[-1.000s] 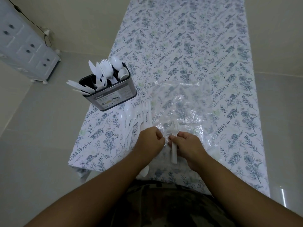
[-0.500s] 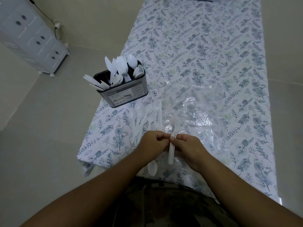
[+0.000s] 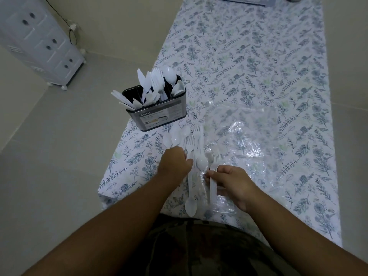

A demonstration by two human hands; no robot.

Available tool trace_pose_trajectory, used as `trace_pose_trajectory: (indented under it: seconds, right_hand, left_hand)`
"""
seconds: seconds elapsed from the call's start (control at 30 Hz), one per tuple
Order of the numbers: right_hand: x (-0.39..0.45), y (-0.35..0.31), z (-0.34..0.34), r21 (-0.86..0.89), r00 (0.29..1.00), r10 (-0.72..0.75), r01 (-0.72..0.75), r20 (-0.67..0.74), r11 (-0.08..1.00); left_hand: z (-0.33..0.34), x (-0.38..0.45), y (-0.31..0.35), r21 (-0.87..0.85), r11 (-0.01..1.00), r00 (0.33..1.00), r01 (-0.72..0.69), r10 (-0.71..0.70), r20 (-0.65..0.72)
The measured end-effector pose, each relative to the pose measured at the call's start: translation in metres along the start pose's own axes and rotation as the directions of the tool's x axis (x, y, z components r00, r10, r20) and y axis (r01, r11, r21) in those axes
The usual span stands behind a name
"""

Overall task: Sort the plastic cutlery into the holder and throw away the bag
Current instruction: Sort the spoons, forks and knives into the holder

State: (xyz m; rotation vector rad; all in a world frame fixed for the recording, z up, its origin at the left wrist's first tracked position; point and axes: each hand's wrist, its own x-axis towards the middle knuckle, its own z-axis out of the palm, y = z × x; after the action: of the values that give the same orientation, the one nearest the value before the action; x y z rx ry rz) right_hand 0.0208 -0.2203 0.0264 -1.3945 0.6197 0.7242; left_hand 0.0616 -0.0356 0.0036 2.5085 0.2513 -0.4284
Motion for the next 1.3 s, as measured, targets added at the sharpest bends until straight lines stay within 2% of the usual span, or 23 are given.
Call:
trace_pose_trajectory:
  seconds: [0.13,0.23,0.33,0.47,0.63,0.77,0.9,1.07,1.2,1.3]
  right_hand:
    - [0.000,-0.004,0.001,0.013,1.000,-0.016,0.017,-0.013,1.000]
    - [0.003,-0.009,0.005,0.048,0.999,-0.030,0.031,-0.031,0.998]
    - [0.006,-0.015,0.012,0.041,0.998,-0.048,0.049,-0.047,0.998]
    - [0.007,-0.017,0.016,0.025,0.997,-0.075,0.076,-0.037,0.997]
    - [0.006,-0.016,0.014,0.032,0.997,-0.066,0.068,-0.038,0.997]
    - [0.007,-0.015,0.009,0.088,1.000,0.004,-0.004,0.005,0.996]
    - [0.006,-0.012,0.002,0.151,0.996,0.074,-0.081,0.049,0.985]
    - [0.006,-0.005,0.005,0.088,0.999,0.051,-0.050,-0.003,0.995]
    - [0.006,-0.006,0.004,0.069,1.000,0.020,-0.019,-0.016,0.997]
    - [0.004,-0.008,-0.003,0.064,1.000,-0.008,0.009,-0.015,0.998]
  left_hand:
    - [-0.005,-0.004,-0.006,-0.121,0.992,0.999,0.032,-0.036,-0.038]
    - [-0.009,-0.015,-0.007,-0.206,0.979,0.999,-0.009,-0.001,-0.048]
    - [-0.007,-0.028,0.001,-0.306,0.950,0.998,-0.062,0.064,-0.004]
    - [0.002,-0.035,0.006,-0.499,0.864,0.992,-0.061,0.108,0.067]
    - [0.005,-0.037,0.004,-0.541,0.834,0.982,-0.114,0.178,0.068]
    - [0.006,-0.036,0.006,-0.422,0.886,0.974,-0.190,0.225,0.033]
    - [-0.001,-0.022,0.009,-0.323,0.924,0.969,-0.208,0.240,0.064]
    - [0.003,0.013,0.018,-0.184,0.981,0.996,-0.068,0.056,-0.067]
    - [0.008,0.037,0.029,-0.119,0.992,0.997,0.052,-0.059,-0.049]
    - [0.009,0.042,0.030,-0.101,0.991,0.996,0.086,-0.089,-0.025]
